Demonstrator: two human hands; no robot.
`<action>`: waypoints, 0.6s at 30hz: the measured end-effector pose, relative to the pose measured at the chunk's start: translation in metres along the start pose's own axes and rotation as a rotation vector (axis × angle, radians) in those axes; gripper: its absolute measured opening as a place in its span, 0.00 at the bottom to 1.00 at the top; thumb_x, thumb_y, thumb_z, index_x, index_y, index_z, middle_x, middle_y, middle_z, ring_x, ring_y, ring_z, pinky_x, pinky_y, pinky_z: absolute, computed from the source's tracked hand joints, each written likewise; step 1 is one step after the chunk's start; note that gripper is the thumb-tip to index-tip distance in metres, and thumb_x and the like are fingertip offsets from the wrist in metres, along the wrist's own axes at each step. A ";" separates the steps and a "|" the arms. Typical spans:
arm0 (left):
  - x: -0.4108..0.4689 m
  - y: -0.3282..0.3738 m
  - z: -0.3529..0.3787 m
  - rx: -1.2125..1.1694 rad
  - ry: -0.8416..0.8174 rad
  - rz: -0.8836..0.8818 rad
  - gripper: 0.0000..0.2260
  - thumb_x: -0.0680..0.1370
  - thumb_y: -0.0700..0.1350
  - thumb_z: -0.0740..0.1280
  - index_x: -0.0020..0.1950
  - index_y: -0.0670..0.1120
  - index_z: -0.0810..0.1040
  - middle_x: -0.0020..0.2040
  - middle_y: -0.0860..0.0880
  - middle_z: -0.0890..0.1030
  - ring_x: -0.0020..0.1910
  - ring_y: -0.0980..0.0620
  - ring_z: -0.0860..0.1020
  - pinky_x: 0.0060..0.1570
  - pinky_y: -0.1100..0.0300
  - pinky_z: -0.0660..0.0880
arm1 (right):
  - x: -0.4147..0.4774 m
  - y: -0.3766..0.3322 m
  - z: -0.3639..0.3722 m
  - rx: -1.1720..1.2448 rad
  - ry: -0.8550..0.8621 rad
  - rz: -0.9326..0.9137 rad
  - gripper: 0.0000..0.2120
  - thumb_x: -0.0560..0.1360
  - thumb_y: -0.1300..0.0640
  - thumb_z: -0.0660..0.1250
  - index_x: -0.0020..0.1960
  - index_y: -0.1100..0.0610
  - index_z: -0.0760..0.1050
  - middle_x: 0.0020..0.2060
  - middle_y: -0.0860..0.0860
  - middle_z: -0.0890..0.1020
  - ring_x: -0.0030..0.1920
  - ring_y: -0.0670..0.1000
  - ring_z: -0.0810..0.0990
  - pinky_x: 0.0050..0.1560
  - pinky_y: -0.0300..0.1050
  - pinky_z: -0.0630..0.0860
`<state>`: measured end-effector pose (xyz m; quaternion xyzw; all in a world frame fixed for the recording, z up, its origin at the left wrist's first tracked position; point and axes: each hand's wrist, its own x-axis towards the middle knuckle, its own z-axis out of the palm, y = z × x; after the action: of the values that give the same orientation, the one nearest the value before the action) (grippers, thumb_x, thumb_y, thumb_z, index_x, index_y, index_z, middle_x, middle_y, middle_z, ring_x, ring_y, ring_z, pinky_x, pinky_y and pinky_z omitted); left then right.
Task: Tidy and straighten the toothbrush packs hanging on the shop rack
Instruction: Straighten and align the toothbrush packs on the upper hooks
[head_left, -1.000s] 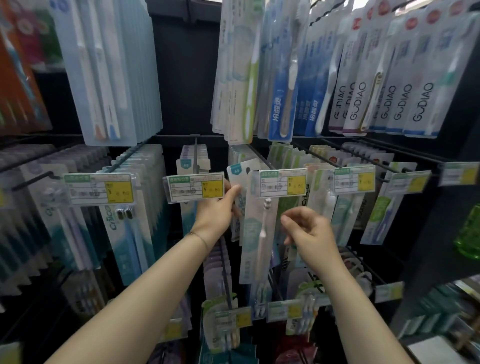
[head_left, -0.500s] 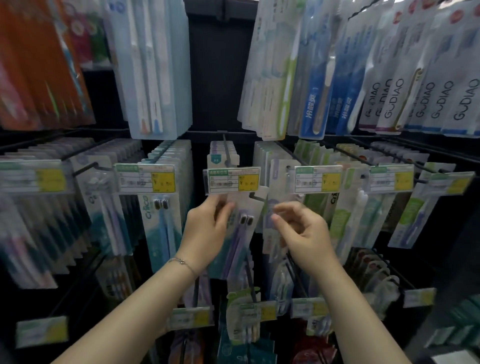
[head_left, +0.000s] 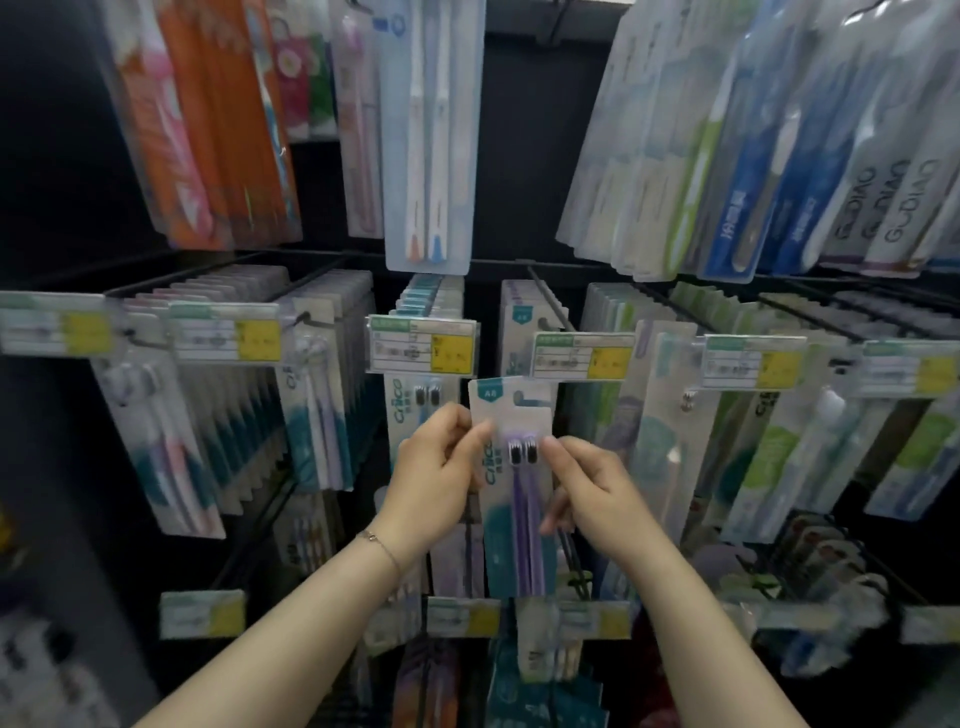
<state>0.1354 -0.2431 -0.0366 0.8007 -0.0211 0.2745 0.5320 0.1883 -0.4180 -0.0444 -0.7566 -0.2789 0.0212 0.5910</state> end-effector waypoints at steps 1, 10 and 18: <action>-0.001 -0.001 -0.004 -0.012 0.006 -0.010 0.07 0.82 0.46 0.64 0.45 0.46 0.75 0.32 0.47 0.79 0.30 0.54 0.78 0.34 0.61 0.76 | 0.002 0.001 0.004 0.004 0.001 -0.002 0.19 0.79 0.43 0.59 0.51 0.58 0.79 0.33 0.62 0.82 0.28 0.59 0.81 0.27 0.38 0.73; -0.014 -0.019 -0.041 0.000 -0.063 -0.028 0.10 0.83 0.50 0.60 0.56 0.45 0.76 0.46 0.46 0.83 0.42 0.48 0.82 0.44 0.43 0.80 | 0.018 -0.007 0.039 -0.178 0.103 -0.156 0.13 0.82 0.52 0.61 0.44 0.51 0.81 0.32 0.44 0.80 0.33 0.44 0.77 0.35 0.45 0.73; -0.008 -0.019 -0.060 -0.169 -0.075 -0.123 0.07 0.82 0.40 0.63 0.58 0.48 0.77 0.48 0.50 0.86 0.41 0.51 0.84 0.40 0.62 0.79 | 0.039 -0.038 0.064 -0.316 0.218 -0.155 0.16 0.80 0.46 0.62 0.39 0.51 0.80 0.32 0.46 0.81 0.36 0.45 0.79 0.38 0.46 0.74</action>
<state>0.1099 -0.1848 -0.0389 0.7623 -0.0148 0.2084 0.6126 0.1831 -0.3388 -0.0170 -0.8141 -0.2704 -0.1503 0.4914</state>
